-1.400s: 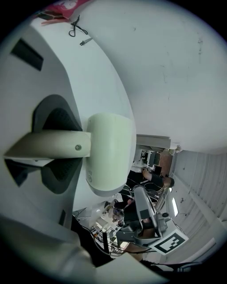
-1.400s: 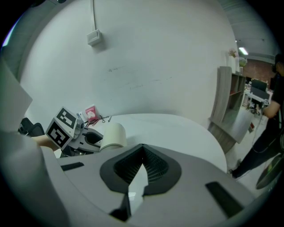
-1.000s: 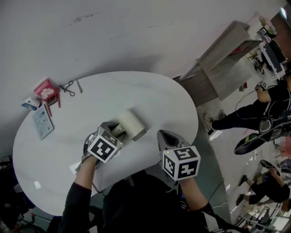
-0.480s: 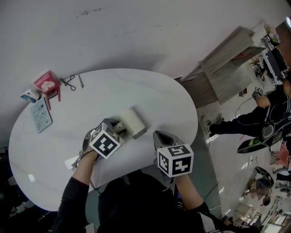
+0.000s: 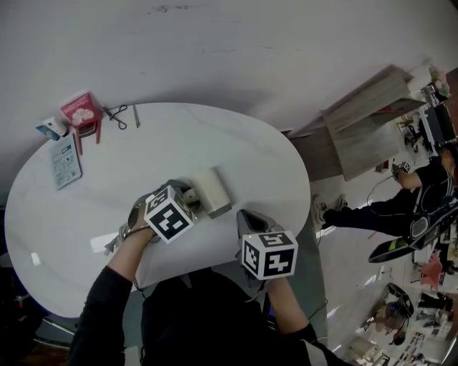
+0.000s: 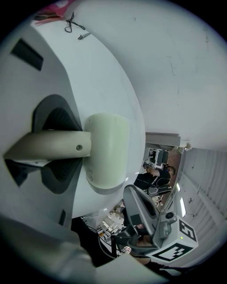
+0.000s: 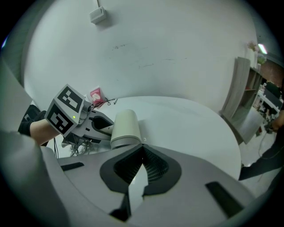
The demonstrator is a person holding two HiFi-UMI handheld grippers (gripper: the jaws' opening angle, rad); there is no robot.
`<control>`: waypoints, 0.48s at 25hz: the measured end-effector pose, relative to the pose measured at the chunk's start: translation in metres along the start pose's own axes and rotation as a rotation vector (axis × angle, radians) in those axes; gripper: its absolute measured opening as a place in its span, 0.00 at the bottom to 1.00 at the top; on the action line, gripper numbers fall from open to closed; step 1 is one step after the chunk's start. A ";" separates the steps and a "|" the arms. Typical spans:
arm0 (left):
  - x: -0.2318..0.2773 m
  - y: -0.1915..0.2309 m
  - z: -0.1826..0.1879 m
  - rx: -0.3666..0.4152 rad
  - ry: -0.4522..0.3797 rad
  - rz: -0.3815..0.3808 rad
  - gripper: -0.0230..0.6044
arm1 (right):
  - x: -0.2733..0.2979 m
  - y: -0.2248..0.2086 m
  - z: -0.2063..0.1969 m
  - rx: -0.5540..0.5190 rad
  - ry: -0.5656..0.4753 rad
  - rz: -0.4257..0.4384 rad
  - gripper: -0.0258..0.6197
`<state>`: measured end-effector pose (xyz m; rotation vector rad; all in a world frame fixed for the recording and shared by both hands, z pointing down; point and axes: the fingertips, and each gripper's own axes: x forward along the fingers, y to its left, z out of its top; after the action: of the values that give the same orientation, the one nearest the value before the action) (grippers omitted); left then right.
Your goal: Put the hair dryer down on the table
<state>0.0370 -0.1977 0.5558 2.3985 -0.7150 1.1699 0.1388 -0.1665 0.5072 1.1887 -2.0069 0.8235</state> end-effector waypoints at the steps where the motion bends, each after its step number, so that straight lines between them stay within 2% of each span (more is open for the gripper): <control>1: 0.000 0.000 0.000 0.007 0.002 0.003 0.29 | 0.001 0.001 0.000 -0.003 0.002 0.002 0.04; 5: 0.001 -0.001 -0.001 0.037 0.008 0.014 0.29 | 0.003 0.003 -0.001 -0.008 0.008 0.009 0.04; 12: 0.002 0.001 -0.002 0.045 0.009 0.030 0.29 | 0.004 0.004 -0.005 -0.011 0.013 0.010 0.04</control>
<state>0.0364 -0.1982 0.5583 2.4257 -0.7310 1.2208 0.1349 -0.1631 0.5121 1.1651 -2.0056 0.8224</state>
